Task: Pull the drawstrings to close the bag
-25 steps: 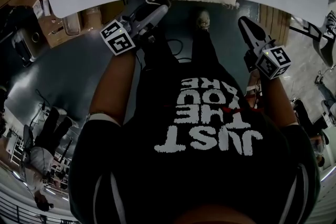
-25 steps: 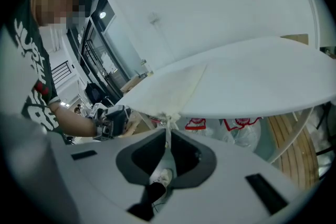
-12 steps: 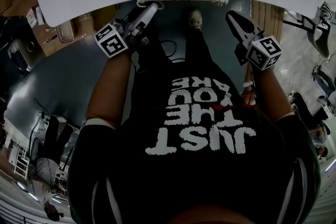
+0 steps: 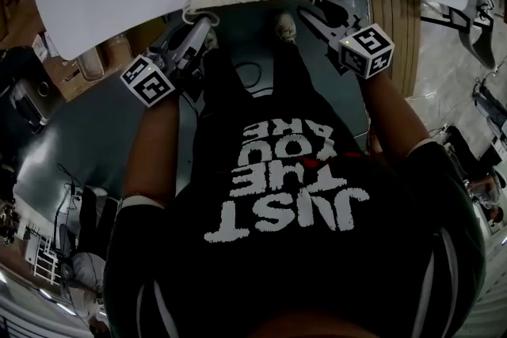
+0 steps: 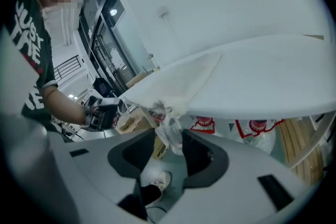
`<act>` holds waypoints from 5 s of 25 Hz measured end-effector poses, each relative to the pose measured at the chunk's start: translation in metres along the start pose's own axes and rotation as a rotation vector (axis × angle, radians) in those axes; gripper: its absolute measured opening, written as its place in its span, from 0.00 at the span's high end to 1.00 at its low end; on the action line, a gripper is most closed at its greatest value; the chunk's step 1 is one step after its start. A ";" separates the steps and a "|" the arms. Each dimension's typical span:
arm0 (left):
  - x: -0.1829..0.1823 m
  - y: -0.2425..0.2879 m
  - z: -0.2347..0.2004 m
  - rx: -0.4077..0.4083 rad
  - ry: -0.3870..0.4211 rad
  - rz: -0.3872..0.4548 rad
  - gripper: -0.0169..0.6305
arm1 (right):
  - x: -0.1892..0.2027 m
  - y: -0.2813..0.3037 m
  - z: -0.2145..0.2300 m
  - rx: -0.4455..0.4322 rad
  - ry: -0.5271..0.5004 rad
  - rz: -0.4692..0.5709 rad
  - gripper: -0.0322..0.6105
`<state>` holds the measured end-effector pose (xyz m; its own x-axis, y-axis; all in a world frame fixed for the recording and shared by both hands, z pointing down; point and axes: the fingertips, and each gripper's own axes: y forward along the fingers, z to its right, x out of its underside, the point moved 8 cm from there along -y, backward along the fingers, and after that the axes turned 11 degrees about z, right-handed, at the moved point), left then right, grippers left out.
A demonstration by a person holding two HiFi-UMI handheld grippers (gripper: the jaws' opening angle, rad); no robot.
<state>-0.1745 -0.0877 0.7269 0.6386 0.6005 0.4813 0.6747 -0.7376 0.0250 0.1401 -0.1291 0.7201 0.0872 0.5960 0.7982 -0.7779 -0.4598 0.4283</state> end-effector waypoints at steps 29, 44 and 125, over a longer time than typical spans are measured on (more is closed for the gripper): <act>0.003 -0.003 0.001 -0.054 0.076 -0.055 0.95 | -0.002 0.001 -0.009 -0.041 0.467 0.256 0.89; -0.023 -0.021 0.019 -0.029 0.052 0.076 0.95 | -0.027 -0.021 -0.018 -0.258 0.735 0.449 0.92; -0.471 0.039 0.450 -1.056 2.342 0.446 0.95 | -0.573 -0.242 -0.143 0.825 -0.981 0.866 0.93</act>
<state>-0.2822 -0.2603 0.1065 -0.9697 -0.0792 0.2313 -0.0265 -0.9065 -0.4214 0.1893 -0.2658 0.0986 0.4233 -0.5350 0.7311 -0.2849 -0.8447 -0.4532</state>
